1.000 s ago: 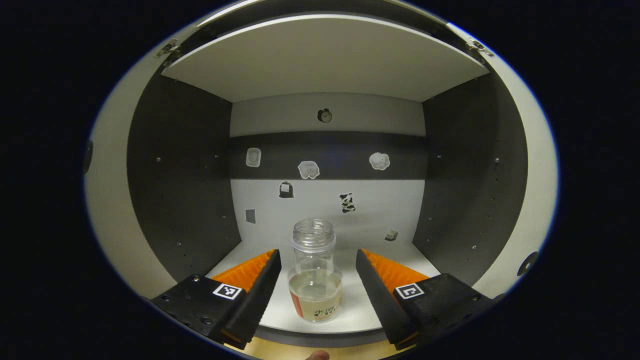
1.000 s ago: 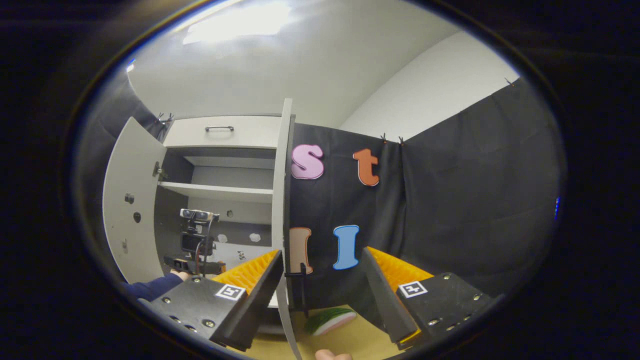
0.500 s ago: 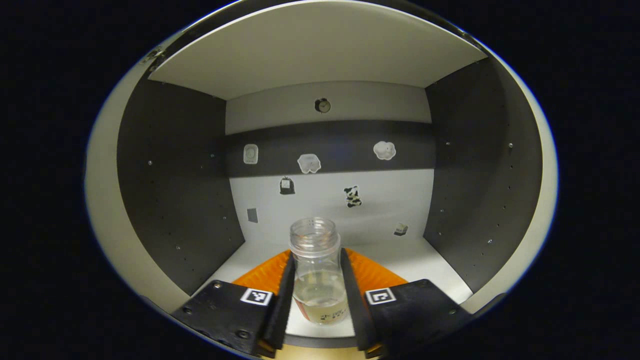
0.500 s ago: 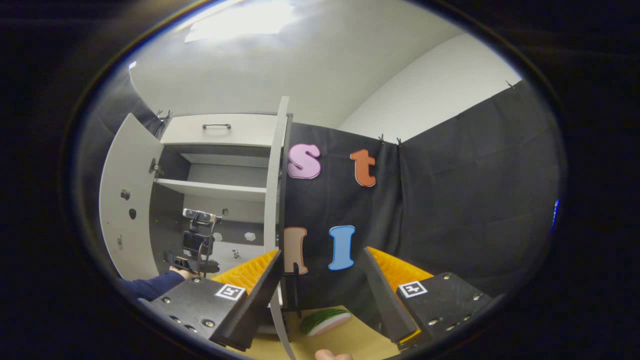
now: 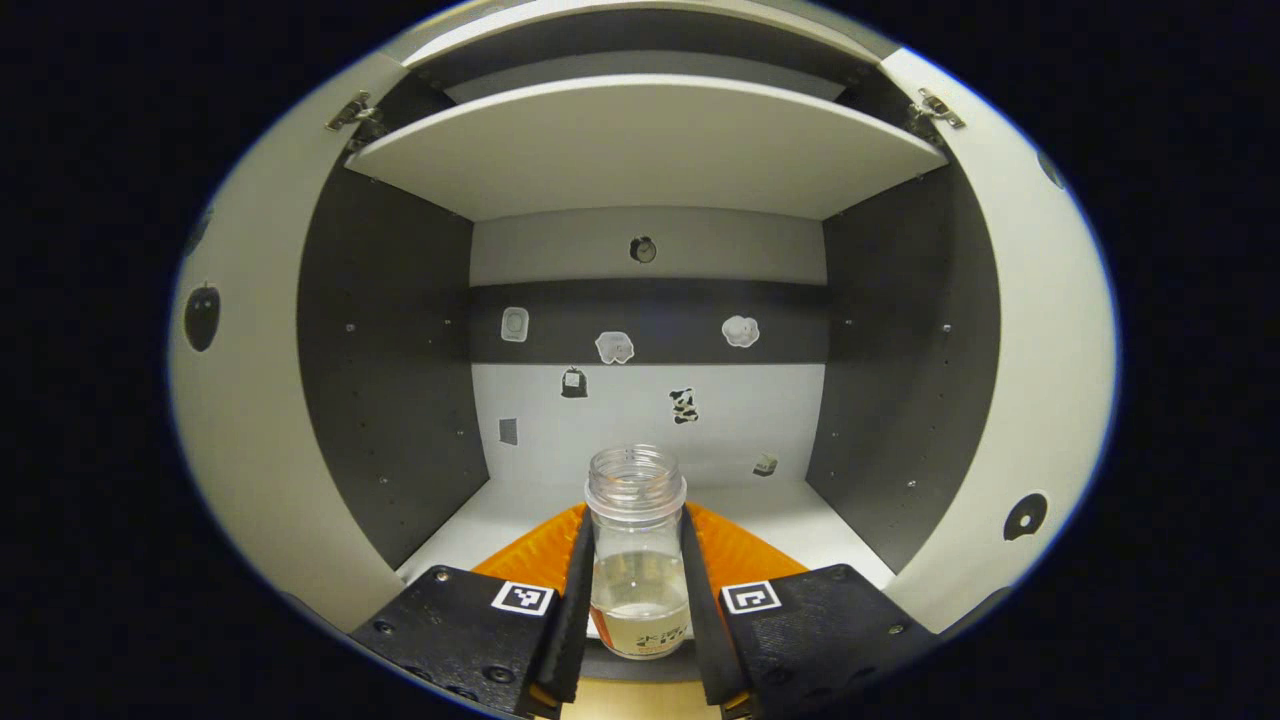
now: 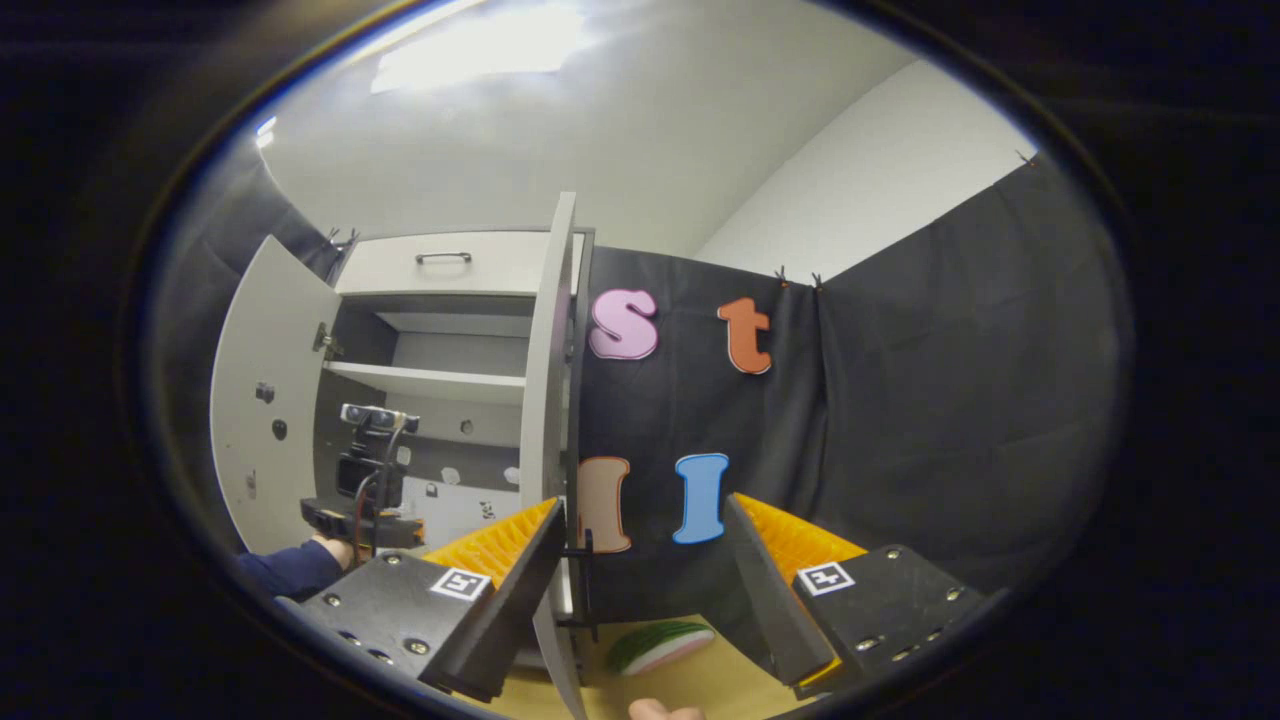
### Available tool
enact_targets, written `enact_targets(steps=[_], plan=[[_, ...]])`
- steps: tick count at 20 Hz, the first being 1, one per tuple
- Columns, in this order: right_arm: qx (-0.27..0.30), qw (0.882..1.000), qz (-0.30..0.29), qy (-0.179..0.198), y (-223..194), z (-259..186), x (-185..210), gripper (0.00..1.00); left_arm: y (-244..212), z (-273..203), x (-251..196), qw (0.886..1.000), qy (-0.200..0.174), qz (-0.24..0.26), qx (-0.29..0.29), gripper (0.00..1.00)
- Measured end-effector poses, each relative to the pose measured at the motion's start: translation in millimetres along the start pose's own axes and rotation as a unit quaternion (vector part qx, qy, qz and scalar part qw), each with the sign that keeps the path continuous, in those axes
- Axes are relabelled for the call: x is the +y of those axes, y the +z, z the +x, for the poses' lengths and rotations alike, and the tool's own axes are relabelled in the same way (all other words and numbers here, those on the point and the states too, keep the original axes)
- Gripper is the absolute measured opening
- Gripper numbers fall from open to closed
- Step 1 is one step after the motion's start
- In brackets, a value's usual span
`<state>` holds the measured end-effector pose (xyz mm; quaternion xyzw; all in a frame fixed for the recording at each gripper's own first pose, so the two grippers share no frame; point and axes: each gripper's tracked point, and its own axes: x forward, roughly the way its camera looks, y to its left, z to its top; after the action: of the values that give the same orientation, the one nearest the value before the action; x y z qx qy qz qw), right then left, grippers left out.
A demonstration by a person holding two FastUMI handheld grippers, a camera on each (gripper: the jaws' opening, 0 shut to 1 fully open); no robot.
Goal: Grasp the bottle in the cabinet with the left hand and place it on the coaster, then close the right door with the right hand and the left door with the left hand.
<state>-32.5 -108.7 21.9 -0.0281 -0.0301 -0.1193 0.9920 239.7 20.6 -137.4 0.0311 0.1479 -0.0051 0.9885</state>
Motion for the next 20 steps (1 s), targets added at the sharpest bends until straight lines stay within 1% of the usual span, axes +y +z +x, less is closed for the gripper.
enact_targets(steps=[1,4,5,6,7,9,13,14,16,18,20], plan=[[0.000,1.000,0.001,0.006,0,1,0,0.96,1,-11,2,1.000,0.000,-0.003,-0.002,0.47],[-0.002,1.000,0.006,0.024,3,1,1,0.96,-2,-42,11,1.000,0.004,-0.008,-0.006,0.47],[-0.002,0.999,0.007,0.031,2,0,2,0.96,-6,-51,15,1.000,0.009,-0.010,-0.004,0.45],[-0.001,0.999,0.007,0.038,1,-1,4,0.95,-10,-62,19,1.000,0.012,-0.014,-0.002,0.49],[0.001,0.999,0.006,0.046,0,-1,8,0.96,-15,-71,23,1.000,0.016,-0.018,0.000,0.47],[0.004,0.998,0.006,0.061,-3,-2,15,0.96,-29,-87,32,0.999,0.024,-0.023,0.007,0.47],[0.007,0.996,0.014,0.093,-5,-5,32,0.96,-65,-114,52,0.998,0.041,-0.031,0.032,0.47],[0.006,0.995,0.017,0.101,-5,-5,37,0.96,-76,-120,56,0.998,0.046,-0.033,0.040,0.49],[0.006,0.993,0.017,0.113,-6,-5,44,0.96,-98,-131,62,0.996,0.054,-0.036,0.054,0.47],[0.007,0.992,0.015,0.122,-8,-5,48,0.96,-121,-142,64,0.995,0.058,-0.038,0.070,0.47],[0.009,0.991,0.016,0.130,-10,-6,53,0.96,-143,-151,62,0.994,0.054,-0.044,0.081,0.47]])
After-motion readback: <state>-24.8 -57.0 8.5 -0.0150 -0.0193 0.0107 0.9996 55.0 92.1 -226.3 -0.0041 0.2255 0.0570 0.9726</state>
